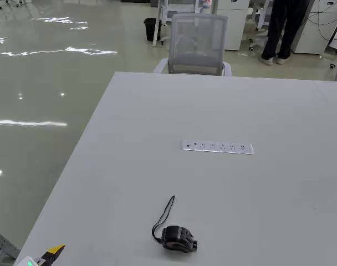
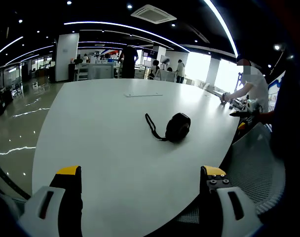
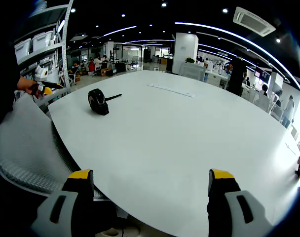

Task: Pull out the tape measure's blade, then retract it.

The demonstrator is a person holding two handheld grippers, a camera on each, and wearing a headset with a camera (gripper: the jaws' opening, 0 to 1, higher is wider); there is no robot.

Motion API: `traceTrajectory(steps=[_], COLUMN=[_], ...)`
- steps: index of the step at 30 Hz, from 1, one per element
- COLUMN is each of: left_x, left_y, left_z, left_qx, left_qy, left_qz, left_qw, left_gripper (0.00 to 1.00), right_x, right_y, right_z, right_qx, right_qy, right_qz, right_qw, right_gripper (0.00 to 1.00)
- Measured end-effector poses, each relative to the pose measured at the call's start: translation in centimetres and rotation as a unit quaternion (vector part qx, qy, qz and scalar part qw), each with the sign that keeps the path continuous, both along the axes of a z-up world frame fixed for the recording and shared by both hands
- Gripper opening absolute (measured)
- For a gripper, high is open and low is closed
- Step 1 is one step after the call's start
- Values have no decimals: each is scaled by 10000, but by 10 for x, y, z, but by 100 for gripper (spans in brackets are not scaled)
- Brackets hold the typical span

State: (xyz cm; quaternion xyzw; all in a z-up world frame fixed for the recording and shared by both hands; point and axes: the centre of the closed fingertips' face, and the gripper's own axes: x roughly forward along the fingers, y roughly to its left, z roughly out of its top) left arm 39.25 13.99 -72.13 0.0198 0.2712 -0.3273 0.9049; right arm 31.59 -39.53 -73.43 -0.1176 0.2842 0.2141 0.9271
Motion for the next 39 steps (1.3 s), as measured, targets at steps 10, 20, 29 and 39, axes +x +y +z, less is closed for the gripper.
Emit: traceTrajectory(steps=[10,20,29,39], left_x=[1,3,0,5], left_y=[4,7,7,1], left_z=[2,6,8,7], left_qx=[106,105,147,71], left_qy=[-50,-88,-65,-64], left_qz=[-44,-21,-140,-153], left_qw=[9999,9999,9998,9998], left_gripper=[99,99,99,99], right_x=[5,6,-2,-3], right_y=[-7,-16,-20,-20], right_z=[8,10,12,12], right_qx=[163,151,37,42], right_qy=[-4,-3,53,20], right_qz=[-148,-175,-76,-86], right_qw=[9998,9997,10000,10000], right_gripper=[100,100,100,100])
